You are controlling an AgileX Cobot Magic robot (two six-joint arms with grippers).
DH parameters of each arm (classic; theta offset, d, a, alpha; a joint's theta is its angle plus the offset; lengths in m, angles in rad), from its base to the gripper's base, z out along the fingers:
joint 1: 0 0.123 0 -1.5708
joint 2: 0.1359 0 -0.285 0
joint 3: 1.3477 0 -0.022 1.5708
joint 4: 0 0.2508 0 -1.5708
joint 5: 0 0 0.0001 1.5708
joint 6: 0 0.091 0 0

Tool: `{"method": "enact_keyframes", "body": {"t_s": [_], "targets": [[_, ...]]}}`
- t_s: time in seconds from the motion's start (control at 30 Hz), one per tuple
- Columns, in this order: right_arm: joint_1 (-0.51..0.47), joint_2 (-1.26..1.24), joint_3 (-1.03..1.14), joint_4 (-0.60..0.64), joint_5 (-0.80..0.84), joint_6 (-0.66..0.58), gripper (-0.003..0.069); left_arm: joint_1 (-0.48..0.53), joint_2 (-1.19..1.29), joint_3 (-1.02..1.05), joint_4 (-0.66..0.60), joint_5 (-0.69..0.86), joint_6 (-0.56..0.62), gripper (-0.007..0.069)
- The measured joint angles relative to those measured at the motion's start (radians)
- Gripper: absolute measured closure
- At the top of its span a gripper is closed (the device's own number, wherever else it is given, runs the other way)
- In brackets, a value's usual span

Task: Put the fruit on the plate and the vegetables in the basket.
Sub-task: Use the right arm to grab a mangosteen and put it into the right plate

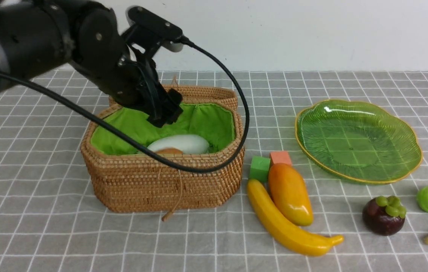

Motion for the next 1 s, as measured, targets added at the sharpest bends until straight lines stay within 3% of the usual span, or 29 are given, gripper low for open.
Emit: {"method": "enact_keyframes", "body": {"t_s": [0.07,0.3,0.4,0.5,0.6,0.87,1.0], "targets": [[0.0,0.0,0.0,0.0,0.0,0.0,0.0417,0.0,-0.034,0.0,0.0,0.033,0.0,0.0046],[0.0,0.0,0.0,0.0,0.0,0.0,0.0417,0.0,-0.402,-0.003,0.023,0.351,-0.009,0.0377],[0.0,0.0,0.0,0.0,0.0,0.0,0.0417,0.0,-0.527,-0.004,0.046,0.456,-0.062,0.0519],[0.0,0.0,0.0,0.0,0.0,0.0,0.0417,0.0,-0.678,0.039,0.067,0.457,-0.168,0.0638],[0.0,0.0,0.0,0.0,0.0,0.0,0.0417,0.0,-0.799,0.109,0.07,0.457,-0.22,0.0638],[0.0,0.0,0.0,0.0,0.0,0.0,0.0417,0.0,-1.26,0.529,0.048,0.435,-0.361,0.0638],[0.0,0.0,0.0,0.0,0.0,0.0,0.0417,0.0,-1.519,0.791,0.019,0.243,-0.469,0.0638]]}}
